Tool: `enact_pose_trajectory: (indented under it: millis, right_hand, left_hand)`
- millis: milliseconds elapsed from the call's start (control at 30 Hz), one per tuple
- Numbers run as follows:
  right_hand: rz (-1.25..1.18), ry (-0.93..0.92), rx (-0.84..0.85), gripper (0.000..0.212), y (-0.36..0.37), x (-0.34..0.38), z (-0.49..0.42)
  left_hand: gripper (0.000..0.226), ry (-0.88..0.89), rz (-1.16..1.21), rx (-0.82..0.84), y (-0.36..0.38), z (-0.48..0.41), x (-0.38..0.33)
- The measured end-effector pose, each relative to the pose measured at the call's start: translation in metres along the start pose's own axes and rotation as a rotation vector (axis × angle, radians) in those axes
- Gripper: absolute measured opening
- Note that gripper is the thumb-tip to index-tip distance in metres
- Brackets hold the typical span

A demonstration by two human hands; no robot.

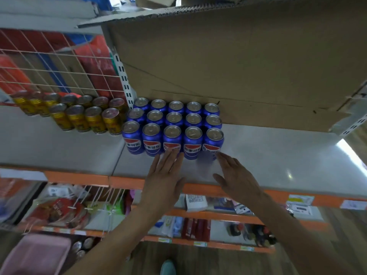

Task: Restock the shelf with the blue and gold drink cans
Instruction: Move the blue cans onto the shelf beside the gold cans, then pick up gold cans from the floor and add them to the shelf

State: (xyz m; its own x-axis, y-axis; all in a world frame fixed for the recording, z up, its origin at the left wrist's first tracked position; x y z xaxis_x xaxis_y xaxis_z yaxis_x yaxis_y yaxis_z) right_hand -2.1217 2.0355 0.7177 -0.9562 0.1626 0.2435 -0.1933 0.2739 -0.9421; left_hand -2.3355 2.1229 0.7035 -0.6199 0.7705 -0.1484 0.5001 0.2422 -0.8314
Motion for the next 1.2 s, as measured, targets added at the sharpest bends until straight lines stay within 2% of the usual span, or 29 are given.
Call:
enact_pose_trajectory:
  millis: [100, 267, 433, 700, 933, 1033, 1200]
  right_hand:
    - [-0.066, -0.073, 0.008, 0.070, 0.001, 0.008, 0.013]
    - [-0.151, -0.224, 0.010, 0.068, 0.023, 0.035, 0.026]
    - [-0.198, -0.362, 0.134, 0.065, 0.056, 0.092, 0.034]
    - [-0.236, -0.604, 0.294, 0.063, 0.101, 0.195, 0.041]
    - [-0.188, -0.671, 0.356, 0.065, 0.142, 0.293, 0.073]
    - [-0.212, -0.629, 0.365, 0.064, 0.160, 0.334, 0.092]
    - [-0.203, -0.579, 0.414, 0.065, 0.192, 0.388, 0.116]
  left_hand:
    - [0.066, -0.092, -0.021, 0.089, -0.003, 0.021, -0.008]
    - [0.065, -0.306, -0.053, 0.148, -0.021, 0.074, -0.008]
    - [0.070, -0.522, -0.111, 0.269, -0.049, 0.142, 0.007]
    - [0.069, -0.828, -0.151, 0.188, -0.110, 0.233, 0.055]
    - [0.066, -0.882, -0.213, 0.179, -0.152, 0.316, 0.116]
    - [0.071, -0.857, -0.220, 0.184, -0.168, 0.350, 0.148]
    - [0.063, -0.784, -0.195, 0.152, -0.186, 0.391, 0.190]
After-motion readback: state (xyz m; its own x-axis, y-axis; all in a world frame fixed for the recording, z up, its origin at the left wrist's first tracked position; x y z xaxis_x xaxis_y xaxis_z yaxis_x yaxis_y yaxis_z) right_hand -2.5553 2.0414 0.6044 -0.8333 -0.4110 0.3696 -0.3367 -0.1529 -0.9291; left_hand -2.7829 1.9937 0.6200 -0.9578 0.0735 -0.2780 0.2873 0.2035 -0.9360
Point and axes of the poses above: each hand's wrist, its own z-axis away from the middle knuckle, its own y-axis out of the palm, x = y × z, the point moved 3 cm from there along -z, towards the middle knuckle, and after that the axes turned 11 degrees about -x, right-handed, at the moved point
